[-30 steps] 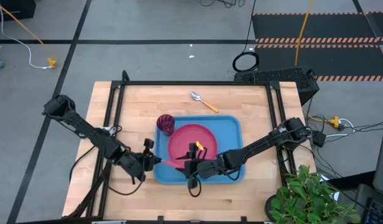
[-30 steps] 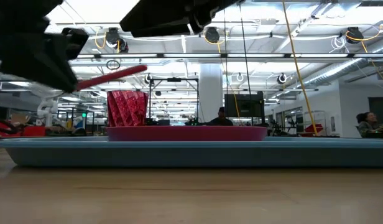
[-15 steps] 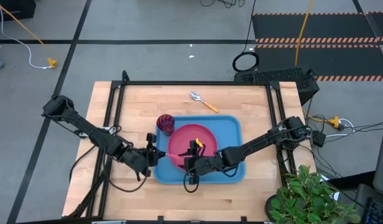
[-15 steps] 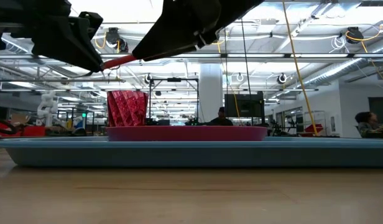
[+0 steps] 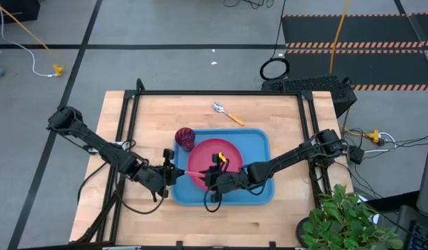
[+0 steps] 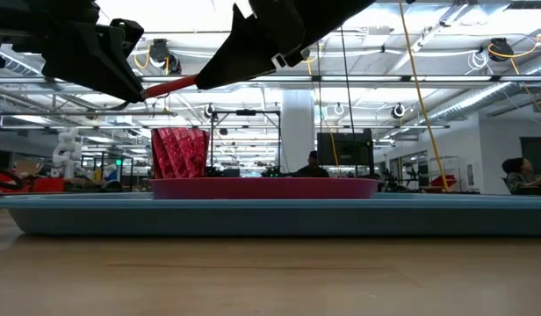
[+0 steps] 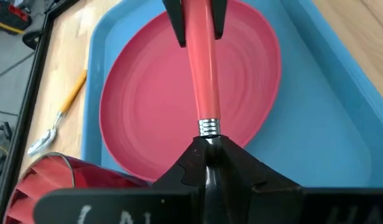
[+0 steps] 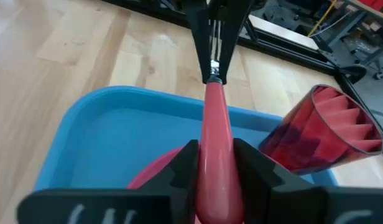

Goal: Pick and place plate/cup/fork/spoon on tray
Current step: Put the pink fork on the blue tray to the right of the pink plate

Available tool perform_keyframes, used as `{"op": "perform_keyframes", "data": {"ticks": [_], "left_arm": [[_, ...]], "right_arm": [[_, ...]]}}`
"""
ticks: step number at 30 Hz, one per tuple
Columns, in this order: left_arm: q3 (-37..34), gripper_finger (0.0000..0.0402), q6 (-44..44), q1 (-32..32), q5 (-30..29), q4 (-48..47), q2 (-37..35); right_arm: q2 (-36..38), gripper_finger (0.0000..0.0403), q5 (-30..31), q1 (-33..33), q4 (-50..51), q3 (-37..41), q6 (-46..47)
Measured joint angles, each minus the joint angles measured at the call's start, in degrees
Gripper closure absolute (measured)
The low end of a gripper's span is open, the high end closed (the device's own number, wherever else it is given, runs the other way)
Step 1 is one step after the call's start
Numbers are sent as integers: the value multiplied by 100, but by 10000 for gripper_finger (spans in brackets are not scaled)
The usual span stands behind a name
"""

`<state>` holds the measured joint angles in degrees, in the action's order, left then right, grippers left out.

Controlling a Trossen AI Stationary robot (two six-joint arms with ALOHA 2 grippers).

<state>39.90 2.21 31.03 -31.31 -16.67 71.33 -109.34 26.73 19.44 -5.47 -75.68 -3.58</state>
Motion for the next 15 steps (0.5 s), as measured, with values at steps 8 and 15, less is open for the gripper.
{"op": "perform_keyframes", "data": {"ticks": [8, 15], "left_arm": [[0, 364, -126, 22, 0, 70, 2], [7, 281, -69, 17, -162, 570, -2]], "right_arm": [[0, 331, 43, -1, 17, 0, -5], [42, 345, 12, -4, 130, 4, 145]]}}
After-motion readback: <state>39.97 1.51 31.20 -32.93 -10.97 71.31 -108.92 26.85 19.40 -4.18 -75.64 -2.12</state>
